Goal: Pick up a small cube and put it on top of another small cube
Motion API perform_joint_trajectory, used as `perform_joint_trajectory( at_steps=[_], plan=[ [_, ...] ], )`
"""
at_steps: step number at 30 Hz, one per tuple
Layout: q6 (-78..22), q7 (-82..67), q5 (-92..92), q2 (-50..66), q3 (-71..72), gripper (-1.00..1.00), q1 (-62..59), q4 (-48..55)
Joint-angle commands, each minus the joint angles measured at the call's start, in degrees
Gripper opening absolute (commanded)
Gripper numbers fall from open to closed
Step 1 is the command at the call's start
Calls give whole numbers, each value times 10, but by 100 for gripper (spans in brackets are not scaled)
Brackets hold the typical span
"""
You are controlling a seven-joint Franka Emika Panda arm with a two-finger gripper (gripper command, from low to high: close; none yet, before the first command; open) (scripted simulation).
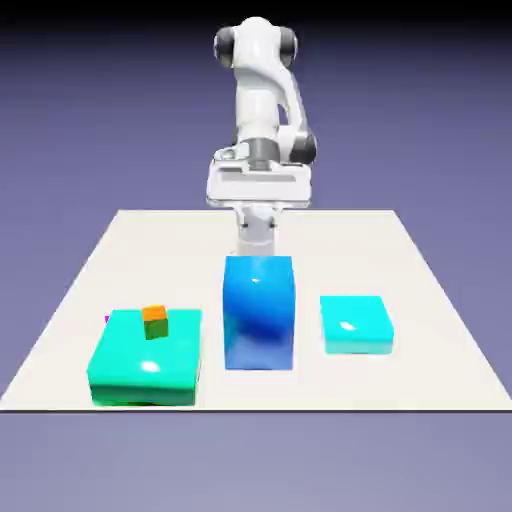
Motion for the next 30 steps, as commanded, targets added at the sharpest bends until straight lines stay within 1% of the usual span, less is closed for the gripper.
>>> perform_joint_trajectory(
  at_steps=[1, 30],
  plan=[
    [-7, 3, 3, -1, -21, 0, 7, -1],
    [-195, 97, 104, -43, -623, 0, 206, -21]
  ],
)
